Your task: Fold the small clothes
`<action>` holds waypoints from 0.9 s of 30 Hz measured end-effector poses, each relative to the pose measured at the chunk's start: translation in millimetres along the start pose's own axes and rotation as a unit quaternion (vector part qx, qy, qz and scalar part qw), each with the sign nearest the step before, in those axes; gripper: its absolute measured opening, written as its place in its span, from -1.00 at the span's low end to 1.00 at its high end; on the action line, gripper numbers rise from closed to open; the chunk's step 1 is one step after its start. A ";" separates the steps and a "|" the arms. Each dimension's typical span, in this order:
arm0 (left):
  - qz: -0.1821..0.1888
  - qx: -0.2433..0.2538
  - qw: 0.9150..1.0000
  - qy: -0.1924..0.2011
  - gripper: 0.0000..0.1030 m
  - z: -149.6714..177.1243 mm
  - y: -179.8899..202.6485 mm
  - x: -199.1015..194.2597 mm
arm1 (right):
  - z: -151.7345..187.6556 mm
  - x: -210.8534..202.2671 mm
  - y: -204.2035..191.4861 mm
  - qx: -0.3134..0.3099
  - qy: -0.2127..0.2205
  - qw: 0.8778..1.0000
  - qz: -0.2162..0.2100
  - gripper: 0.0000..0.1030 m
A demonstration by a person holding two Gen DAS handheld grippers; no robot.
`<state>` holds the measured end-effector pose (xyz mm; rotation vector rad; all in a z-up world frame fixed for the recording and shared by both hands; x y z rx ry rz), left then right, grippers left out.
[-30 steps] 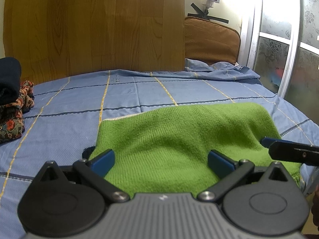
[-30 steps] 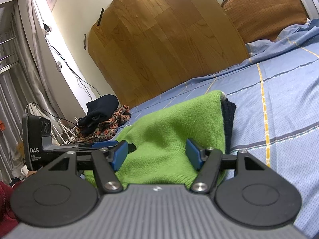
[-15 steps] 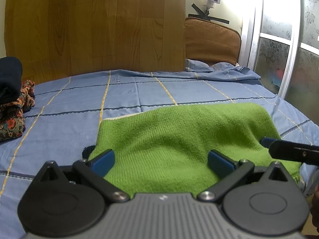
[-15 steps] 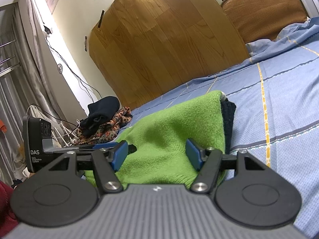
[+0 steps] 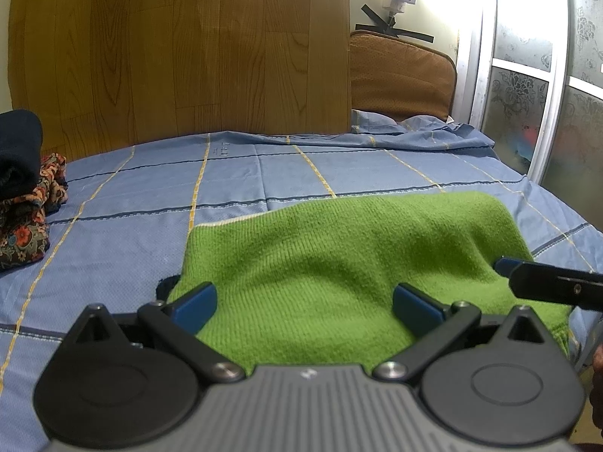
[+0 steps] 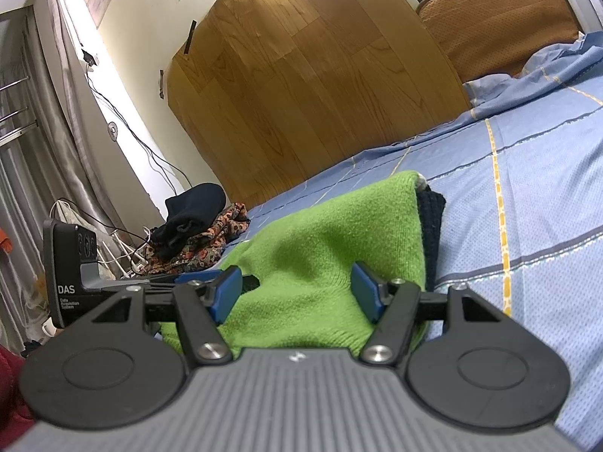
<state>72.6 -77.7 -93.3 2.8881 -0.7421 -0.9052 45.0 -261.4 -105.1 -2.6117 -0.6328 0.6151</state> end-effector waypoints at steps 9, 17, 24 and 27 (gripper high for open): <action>-0.002 0.003 1.000 0.000 1.00 -0.3 -1.1 0.5 | 1.6 2.5 -7.1 -0.011 0.006 1.000 0.013 0.30; 0.006 0.027 1.000 0.003 1.00 -6.1 4.2 -11.0 | 2.9 1.9 -20.6 -0.045 0.008 0.999 0.013 0.73; 0.028 0.012 0.997 0.074 1.00 -28.6 -27.3 -64.2 | -21.9 -19.9 -31.5 -0.070 0.042 0.997 -0.008 0.75; 0.049 -0.027 0.995 0.078 1.00 -29.3 -53.5 -74.0 | -33.7 -23.1 -14.4 -0.055 0.046 0.997 0.027 0.75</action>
Point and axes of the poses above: each gripper's, at about its wrist camera, not at the fingertips, and x roughly the way its jaws point, y to its right, z to its underside, the point moved 8 cm from there along x, roughly the way its jaws point, and after that the axes turned 14 degrees about z, right-handed, at the moved point
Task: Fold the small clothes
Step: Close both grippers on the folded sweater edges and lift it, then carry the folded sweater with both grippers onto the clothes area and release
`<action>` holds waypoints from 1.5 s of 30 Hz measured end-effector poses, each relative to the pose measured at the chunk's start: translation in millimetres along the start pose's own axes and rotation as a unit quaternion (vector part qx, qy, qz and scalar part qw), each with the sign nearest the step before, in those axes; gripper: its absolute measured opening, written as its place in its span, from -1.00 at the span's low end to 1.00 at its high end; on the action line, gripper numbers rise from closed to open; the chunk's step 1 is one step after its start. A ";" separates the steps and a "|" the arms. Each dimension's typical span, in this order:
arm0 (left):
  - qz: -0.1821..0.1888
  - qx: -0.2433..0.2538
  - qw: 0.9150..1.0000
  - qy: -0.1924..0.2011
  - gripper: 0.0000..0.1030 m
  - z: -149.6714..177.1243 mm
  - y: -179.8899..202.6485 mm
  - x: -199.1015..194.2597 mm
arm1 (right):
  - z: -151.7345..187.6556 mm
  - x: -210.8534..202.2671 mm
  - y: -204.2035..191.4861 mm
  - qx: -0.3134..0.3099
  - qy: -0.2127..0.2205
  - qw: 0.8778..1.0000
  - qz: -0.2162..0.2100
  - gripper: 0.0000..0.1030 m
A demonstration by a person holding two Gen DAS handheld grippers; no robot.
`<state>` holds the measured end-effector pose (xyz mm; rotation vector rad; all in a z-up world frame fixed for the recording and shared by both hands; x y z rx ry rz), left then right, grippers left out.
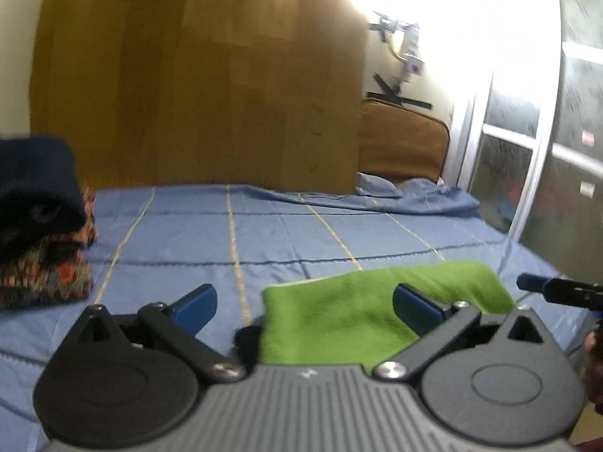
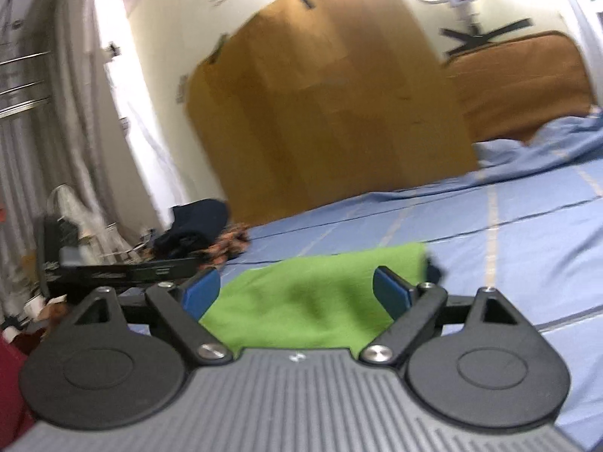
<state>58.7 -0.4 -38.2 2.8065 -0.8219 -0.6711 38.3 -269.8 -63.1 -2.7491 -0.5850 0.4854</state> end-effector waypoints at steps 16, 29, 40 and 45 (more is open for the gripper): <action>0.143 -0.247 0.954 -0.087 1.00 37.0 -57.5 30.4 | 20.4 17.1 62.7 0.115 -0.121 0.985 0.041 0.75; 0.186 -0.271 0.940 -0.084 1.00 45.0 -42.9 47.3 | 26.3 45.4 47.7 0.115 -0.179 0.977 0.006 0.78; 0.204 -0.260 0.941 -0.075 1.00 43.0 -35.5 55.7 | 31.6 75.9 6.1 0.115 -0.187 0.975 -0.034 0.80; 0.199 -0.258 0.942 -0.081 1.00 41.9 -33.3 57.5 | 33.0 73.1 6.5 0.086 -0.186 0.978 -0.033 0.79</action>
Point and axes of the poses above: each gripper's, at about its wrist camera, not at the fingertips, and x roughly the way its jaws point, y to its right, z to its underside, the point moved 8 cm from there along x, roughly the way its jaws point, and after that the axes turned 14 degrees about z, right-handed, at the moved point
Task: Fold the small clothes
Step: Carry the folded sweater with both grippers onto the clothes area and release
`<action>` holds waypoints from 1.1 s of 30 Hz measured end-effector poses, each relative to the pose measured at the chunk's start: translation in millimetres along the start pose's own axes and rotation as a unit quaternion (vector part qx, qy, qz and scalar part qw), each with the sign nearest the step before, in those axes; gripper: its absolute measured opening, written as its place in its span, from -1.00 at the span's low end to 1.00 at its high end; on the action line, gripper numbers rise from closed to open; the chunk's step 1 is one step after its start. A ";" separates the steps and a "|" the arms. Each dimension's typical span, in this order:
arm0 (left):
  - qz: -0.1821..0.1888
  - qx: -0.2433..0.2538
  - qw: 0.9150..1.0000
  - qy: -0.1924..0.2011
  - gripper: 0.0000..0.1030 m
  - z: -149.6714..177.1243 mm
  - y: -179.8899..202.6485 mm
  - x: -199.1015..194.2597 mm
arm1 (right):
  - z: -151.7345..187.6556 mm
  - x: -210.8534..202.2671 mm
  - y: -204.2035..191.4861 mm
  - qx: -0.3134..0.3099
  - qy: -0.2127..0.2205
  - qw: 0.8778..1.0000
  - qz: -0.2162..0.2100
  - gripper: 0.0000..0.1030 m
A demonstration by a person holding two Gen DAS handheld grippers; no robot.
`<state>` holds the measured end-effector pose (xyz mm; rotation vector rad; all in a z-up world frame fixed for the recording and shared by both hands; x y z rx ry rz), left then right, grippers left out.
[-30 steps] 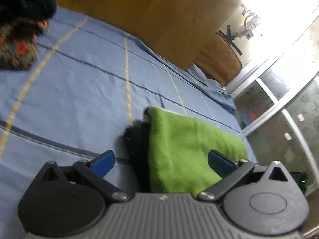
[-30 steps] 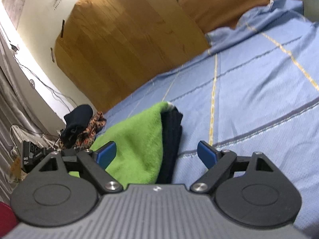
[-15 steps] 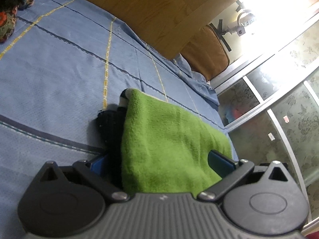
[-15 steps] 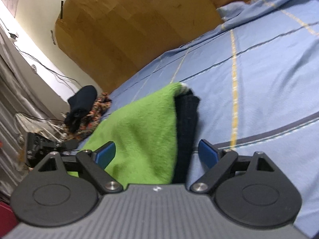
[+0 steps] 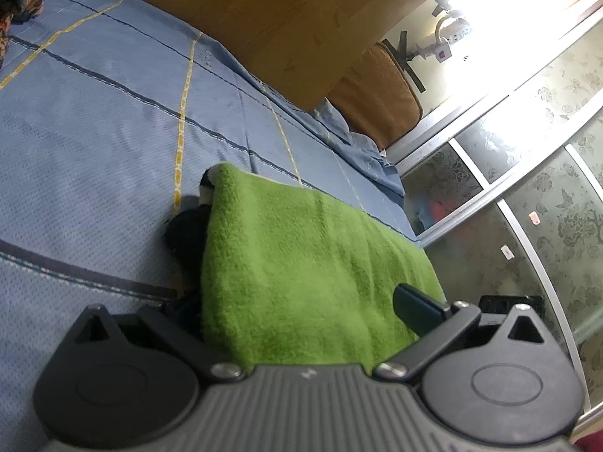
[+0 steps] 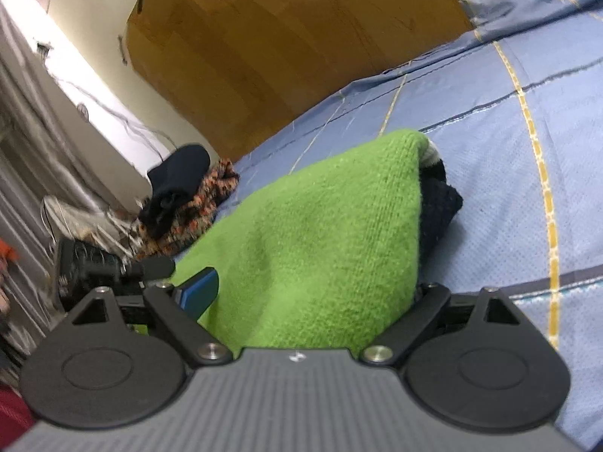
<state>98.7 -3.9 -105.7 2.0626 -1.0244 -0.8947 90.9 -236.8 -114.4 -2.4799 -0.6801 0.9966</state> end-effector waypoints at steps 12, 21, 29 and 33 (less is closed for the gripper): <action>0.004 0.021 1.000 -0.007 0.94 -14.4 19.5 22.5 | -7.4 -1.7 2.6 0.073 -0.022 0.995 -0.062 -0.03; -0.074 0.130 0.982 0.115 0.94 -175.6 39.2 -25.9 | -132.8 63.8 -95.2 -0.069 0.054 0.991 -0.106 -0.06; -0.213 0.121 0.948 0.200 0.94 -317.8 -34.4 -36.4 | -243.7 210.7 -135.8 -0.115 0.061 0.985 -0.111 -0.07; -0.327 0.058 0.916 0.225 0.94 -348.4 -115.4 -29.6 | -251.7 311.1 -126.0 -0.088 0.007 0.991 -0.096 -0.01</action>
Point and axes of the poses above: each gripper's, at about its wrist camera, not at the fingertips, and x roughly the way its jaws point, y to its right, z to its underside, the point moved 8 cm from there along x, roughly the way its jaws point, and after that the axes turned 14 degrees about z, right-handed, at the moved point
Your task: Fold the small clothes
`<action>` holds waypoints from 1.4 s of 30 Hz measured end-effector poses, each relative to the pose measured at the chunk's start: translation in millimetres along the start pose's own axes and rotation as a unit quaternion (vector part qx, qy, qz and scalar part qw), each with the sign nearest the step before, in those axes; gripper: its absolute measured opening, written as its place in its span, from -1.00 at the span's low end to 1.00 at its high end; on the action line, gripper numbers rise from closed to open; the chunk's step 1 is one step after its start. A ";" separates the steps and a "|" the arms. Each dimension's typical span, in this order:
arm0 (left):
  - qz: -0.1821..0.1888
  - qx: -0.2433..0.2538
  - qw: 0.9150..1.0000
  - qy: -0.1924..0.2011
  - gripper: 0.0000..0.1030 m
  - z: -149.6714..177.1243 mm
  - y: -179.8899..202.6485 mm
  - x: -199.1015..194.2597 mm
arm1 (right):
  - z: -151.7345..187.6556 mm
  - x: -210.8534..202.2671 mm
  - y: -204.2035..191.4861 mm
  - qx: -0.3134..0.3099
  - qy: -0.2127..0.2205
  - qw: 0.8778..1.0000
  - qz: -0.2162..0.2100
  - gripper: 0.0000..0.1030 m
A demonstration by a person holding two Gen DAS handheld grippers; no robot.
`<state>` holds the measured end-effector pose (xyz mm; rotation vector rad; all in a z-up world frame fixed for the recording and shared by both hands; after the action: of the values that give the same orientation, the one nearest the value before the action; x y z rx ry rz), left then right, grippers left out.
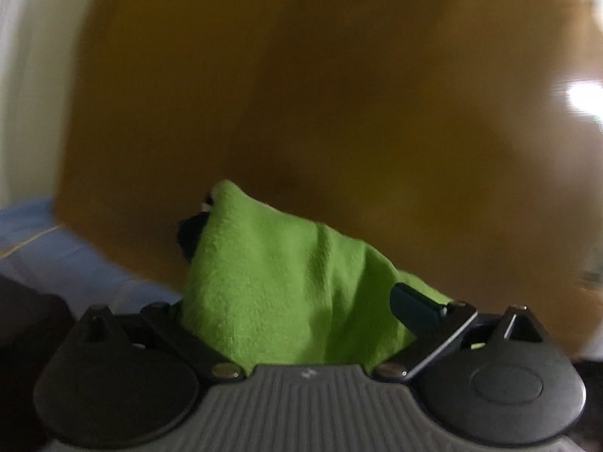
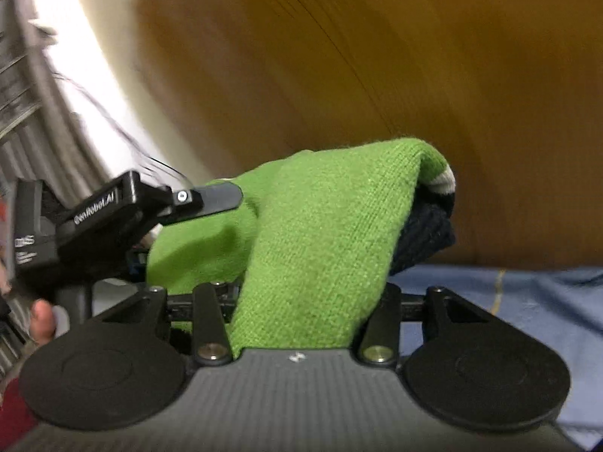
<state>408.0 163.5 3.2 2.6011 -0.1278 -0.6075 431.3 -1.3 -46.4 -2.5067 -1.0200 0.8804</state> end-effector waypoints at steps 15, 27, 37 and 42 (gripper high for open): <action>-0.106 0.095 0.990 0.024 0.99 62.8 48.1 -42.3 | 38.6 -61.3 48.3 0.011 0.036 0.986 0.164 0.67; -0.183 0.153 0.971 -0.021 1.00 193.6 59.6 -106.8 | 148.3 -169.3 22.2 -0.007 0.053 0.973 0.226 0.92; -0.217 0.158 0.963 -0.037 1.00 224.2 66.7 -121.6 | 158.9 -179.6 26.5 0.002 0.064 0.971 0.230 1.00; -0.221 0.162 0.961 -0.038 1.00 228.2 71.1 -119.9 | 160.2 -181.9 30.0 0.016 0.053 0.974 0.218 1.00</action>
<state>201.0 27.9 -98.1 2.9462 0.3711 -0.9064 242.8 -144.9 -105.8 -2.7640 -0.4200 0.8512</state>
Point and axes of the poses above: each gripper's, at about its wrist camera, not at the fingertips, and x roughly the way its jaws point, y to its right, z to its underside, the point moved 8 cm from there along x, roughly the way its jaws point, and after that the axes turned 14 degrees about z, right-handed, at the moved point
